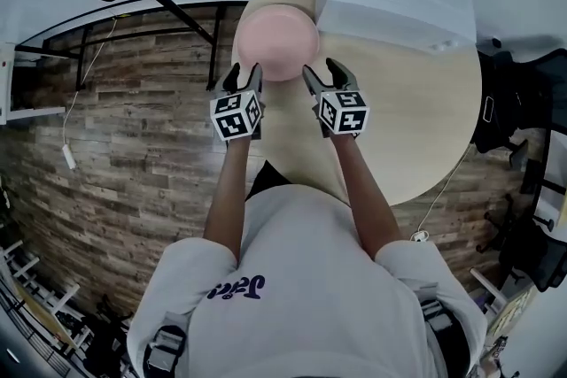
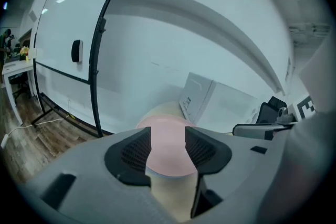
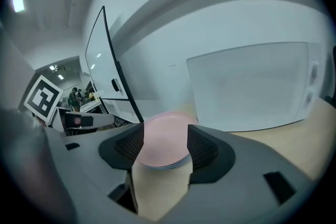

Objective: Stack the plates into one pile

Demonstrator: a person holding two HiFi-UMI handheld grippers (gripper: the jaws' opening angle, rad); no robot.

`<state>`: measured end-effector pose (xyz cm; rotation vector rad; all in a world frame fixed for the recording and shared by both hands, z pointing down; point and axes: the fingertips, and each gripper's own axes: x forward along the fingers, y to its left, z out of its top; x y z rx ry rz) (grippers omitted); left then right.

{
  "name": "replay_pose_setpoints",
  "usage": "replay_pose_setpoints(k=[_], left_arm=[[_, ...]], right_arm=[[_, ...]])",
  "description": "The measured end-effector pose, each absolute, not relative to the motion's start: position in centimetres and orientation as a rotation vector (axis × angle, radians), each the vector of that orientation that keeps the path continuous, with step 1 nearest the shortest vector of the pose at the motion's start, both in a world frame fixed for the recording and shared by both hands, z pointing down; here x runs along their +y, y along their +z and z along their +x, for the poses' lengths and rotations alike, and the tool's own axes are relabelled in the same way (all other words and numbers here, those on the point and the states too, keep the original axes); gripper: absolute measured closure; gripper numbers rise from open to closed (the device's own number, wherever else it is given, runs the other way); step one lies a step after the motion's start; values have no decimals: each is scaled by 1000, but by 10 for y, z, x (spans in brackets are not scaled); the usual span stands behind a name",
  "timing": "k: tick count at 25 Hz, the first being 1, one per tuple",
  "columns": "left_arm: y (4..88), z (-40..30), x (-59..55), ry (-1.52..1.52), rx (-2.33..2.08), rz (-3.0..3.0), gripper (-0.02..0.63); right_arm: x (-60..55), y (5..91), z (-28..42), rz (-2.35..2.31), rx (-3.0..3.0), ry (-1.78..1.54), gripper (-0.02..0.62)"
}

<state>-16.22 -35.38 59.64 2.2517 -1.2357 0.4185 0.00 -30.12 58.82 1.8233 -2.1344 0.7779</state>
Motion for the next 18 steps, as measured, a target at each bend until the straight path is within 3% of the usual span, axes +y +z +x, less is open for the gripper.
replay_pose_setpoints(k=[1, 3, 6, 8, 18], left_arm=[[585, -159, -349, 401, -1243, 2279, 407], [563, -152, -335, 374, -1253, 2332, 436], [534, -141, -313, 342, -1272, 2402, 490], [516, -134, -298, 306, -1268, 2433, 565], [428, -93, -234, 191, -1289, 2720, 591]], right_arm=[[-296, 579, -1, 1832, -2145, 749, 342], [-282, 561, 3, 1865, -2146, 685, 514], [-264, 533, 6, 1917, -2213, 679, 522], [-254, 515, 11, 1953, -2230, 638, 541], [-199, 416, 46, 2061, -2155, 153, 574]])
